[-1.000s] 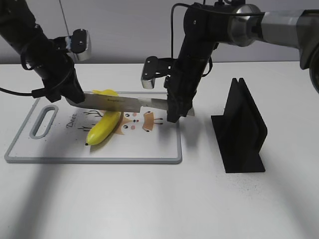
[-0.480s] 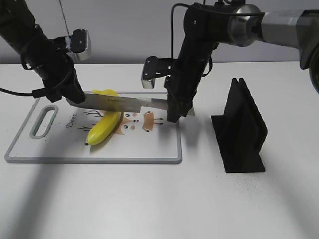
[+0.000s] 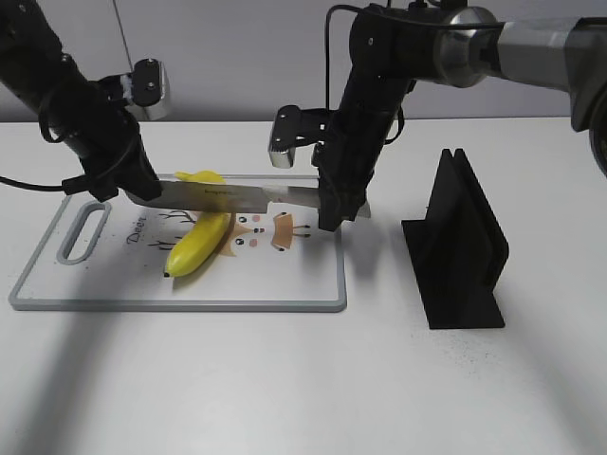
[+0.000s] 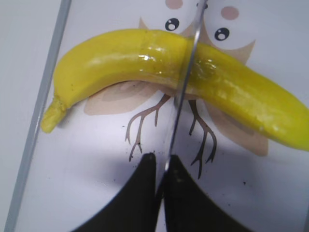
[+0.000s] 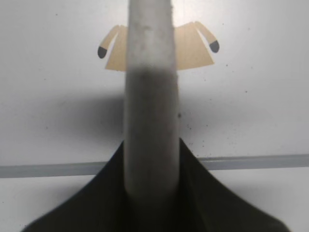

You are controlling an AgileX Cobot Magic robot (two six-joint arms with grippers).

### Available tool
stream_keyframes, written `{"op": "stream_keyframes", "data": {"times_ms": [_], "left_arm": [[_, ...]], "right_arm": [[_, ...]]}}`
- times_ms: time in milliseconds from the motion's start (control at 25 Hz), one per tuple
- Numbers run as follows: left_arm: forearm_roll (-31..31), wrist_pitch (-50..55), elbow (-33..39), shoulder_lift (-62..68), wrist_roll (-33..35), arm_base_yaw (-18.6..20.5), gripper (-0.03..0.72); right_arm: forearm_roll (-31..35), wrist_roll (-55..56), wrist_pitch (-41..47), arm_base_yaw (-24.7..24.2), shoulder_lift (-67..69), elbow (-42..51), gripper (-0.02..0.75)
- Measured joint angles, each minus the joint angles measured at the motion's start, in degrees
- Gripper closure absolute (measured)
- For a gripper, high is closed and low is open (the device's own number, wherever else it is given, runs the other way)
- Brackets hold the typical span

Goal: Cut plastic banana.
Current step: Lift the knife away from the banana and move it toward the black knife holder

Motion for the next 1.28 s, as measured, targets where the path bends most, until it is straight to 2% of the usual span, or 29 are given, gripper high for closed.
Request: {"op": "stream_keyframes", "data": {"times_ms": [280, 560, 960, 1080, 1200, 1280], "left_arm": [[0.0, -0.1, 0.1, -0.2, 0.0, 0.0, 0.665], [0.2, -1.3, 1.5, -2.1, -0.5, -0.3, 0.666], [0.8, -1.0, 1.9, -12.3, -0.7, -0.7, 0.660], [-0.7, -1.1, 1.9, -13.9, -1.1, -0.7, 0.577], [-3.7, -0.5, 1.9, -15.3, -1.7, -1.1, 0.315], [-5.3, -0.3, 1.9, -16.4, -1.8, -1.3, 0.115]], "right_arm": [[-0.3, 0.0, 0.5, 0.0, 0.0, -0.7, 0.552], [-1.6, -0.1, 5.9, 0.1, 0.4, -5.8, 0.552], [-2.2, -0.1, 7.1, 0.2, -9.0, -6.2, 0.552], [-1.3, 0.0, 7.3, 0.2, -10.2, -6.3, 0.554], [0.7, 0.9, 6.9, 0.6, -10.9, -6.3, 0.556], [0.4, 1.1, 6.9, 0.8, -11.3, -6.3, 0.555]]}}
